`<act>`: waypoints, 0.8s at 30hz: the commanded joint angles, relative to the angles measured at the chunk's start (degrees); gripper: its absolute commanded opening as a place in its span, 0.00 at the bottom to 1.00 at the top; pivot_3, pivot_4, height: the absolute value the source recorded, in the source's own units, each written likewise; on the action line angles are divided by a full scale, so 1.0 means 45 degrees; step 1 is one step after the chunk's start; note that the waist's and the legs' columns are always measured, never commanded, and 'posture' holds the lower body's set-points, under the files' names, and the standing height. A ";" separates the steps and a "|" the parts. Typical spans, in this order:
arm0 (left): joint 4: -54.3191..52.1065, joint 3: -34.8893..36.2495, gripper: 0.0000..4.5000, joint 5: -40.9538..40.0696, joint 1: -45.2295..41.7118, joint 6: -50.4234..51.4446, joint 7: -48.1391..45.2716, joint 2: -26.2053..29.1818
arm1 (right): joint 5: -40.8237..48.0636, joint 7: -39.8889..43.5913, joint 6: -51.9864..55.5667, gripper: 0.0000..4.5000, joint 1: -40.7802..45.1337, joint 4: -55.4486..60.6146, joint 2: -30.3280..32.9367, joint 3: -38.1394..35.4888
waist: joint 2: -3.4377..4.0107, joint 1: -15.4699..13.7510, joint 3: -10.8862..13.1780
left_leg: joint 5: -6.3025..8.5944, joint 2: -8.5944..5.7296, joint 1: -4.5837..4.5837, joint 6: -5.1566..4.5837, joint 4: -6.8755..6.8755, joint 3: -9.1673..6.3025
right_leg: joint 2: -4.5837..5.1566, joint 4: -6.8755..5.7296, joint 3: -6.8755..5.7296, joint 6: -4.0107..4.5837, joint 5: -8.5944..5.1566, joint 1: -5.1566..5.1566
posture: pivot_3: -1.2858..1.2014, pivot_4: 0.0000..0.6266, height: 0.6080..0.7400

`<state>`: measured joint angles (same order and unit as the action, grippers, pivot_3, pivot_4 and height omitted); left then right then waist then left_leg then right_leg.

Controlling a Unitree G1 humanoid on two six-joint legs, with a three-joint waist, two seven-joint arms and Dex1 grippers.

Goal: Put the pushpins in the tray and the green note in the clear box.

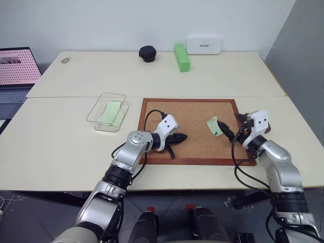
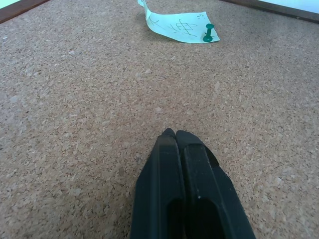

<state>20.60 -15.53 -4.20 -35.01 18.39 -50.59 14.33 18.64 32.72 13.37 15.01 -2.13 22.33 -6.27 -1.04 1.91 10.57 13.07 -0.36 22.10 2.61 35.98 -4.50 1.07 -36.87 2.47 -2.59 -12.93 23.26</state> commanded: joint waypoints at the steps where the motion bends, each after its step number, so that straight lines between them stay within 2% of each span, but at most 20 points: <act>1: 0.0351 -0.0355 0.00 0.0280 0.0334 0.0459 0.0022 0.0027 | -0.0154 0.0078 -0.0094 0.99 -0.0097 0.0383 -0.0207 0.0431 | 0.0000 -0.0003 0.0000 | 0.0000 -0.0002 0.0000 0.0000 0.0000 0.0000 | 0.0001 0.0000 0.0001 0.0018 -0.0010 0.0000 | 0.52 0.24 1.00; 6: 0.0250 -0.0358 0.00 0.0280 0.0446 0.0512 -0.0014 0.0110 | -0.0396 0.0045 -0.0233 0.99 -0.0088 -0.0067 -0.0479 0.0801 | 0.0000 -0.0004 0.0000 | 0.0000 -0.0001 -0.0001 0.0000 0.0001 0.0000 | 0.0001 0.0000 0.0000 0.0024 -0.0014 0.0000 | 0.52 0.24 1.00; 9: 0.0226 -0.0334 0.00 0.0281 0.0441 0.0541 -0.0014 0.0150 | -0.0561 0.0066 -0.0378 0.89 -0.0004 -0.0411 -0.0545 0.0846 | 0.0000 -0.0005 0.0000 | 0.0000 0.0000 0.0000 0.0000 -0.0001 -0.0001 | 0.0000 0.0000 -0.0002 0.0016 -0.0010 0.0001 | 0.52 0.24 1.00; 24: 0.0200 -0.0291 0.00 0.0253 0.0408 0.0573 0.0093 0.0067 | -0.0816 0.0007 -0.0840 0.20 0.0369 -0.1187 -0.0649 0.0789 | 0.0000 -0.0003 0.0000 | 0.0000 0.0000 -0.0002 0.0000 -0.0001 0.0000 | 0.0000 0.0000 -0.0002 0.0017 -0.0009 0.0001 | 0.52 0.24 1.00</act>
<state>19.84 -15.46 -4.20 -34.60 18.84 -50.38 14.42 14.68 32.58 10.63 15.71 -8.53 19.56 -1.97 -1.04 1.89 10.57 13.07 -0.37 22.09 2.61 35.98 -4.49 1.07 -36.88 2.46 -2.51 -12.97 23.26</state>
